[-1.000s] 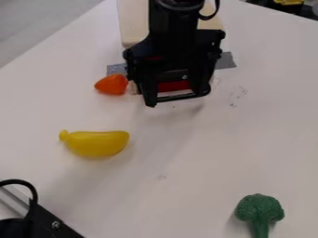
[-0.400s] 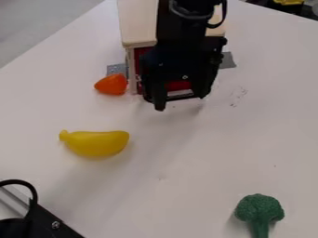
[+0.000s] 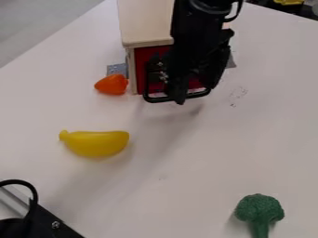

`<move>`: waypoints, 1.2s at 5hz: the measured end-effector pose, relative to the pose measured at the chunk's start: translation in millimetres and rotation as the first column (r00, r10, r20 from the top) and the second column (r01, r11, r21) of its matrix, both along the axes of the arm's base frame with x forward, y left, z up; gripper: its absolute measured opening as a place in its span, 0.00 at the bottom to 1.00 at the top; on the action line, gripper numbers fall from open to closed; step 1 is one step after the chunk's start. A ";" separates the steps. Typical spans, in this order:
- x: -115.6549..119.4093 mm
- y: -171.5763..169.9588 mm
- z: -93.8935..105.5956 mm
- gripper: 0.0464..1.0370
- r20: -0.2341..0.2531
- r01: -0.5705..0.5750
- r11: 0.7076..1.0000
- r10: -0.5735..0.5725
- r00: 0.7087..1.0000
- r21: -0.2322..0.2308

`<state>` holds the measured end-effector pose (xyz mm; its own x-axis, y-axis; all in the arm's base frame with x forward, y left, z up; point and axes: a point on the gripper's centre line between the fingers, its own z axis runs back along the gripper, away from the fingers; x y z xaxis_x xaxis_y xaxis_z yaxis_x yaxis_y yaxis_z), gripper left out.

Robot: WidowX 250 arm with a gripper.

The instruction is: Open the drawer

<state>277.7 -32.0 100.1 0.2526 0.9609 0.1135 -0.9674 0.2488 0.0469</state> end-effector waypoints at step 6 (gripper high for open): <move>55.5 36.3 -53.4 0.96 0.085 -0.522 0.852 0.524 0.848 -0.038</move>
